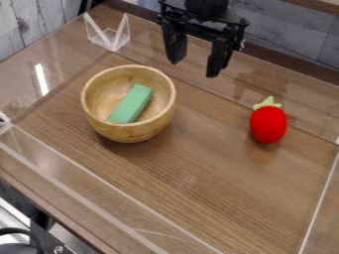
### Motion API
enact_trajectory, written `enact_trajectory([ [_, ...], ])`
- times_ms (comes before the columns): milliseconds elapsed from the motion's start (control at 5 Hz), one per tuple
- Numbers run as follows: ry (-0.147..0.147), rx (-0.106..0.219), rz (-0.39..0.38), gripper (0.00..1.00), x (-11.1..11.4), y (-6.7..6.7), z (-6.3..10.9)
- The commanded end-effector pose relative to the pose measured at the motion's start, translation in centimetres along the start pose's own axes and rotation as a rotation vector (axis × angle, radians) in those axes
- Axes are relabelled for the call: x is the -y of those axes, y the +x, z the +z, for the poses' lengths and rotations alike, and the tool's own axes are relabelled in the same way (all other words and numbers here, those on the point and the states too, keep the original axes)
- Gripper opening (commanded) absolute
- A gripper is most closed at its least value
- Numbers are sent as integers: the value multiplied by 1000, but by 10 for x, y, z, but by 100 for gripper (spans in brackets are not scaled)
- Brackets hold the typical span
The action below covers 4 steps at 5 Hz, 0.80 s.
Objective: Remove the green stick from the brown bowl and put it on the table
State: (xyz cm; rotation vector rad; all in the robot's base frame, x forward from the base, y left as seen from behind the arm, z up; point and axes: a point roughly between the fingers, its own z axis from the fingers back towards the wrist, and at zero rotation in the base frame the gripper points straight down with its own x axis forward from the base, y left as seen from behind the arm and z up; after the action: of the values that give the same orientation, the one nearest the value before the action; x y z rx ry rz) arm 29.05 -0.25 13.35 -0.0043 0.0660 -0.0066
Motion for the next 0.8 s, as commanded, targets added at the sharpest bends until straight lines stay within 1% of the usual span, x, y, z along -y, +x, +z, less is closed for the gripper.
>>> enact_trajectory([
  [0, 6, -19, -21, 100, -7, -8, 1],
  [200, 19, -14, -32, 100, -30, -21, 7],
  [400, 29, 8, -19, 100, -52, -33, -1],
  [600, 42, 29, -3, 100, -64, -38, -14],
])
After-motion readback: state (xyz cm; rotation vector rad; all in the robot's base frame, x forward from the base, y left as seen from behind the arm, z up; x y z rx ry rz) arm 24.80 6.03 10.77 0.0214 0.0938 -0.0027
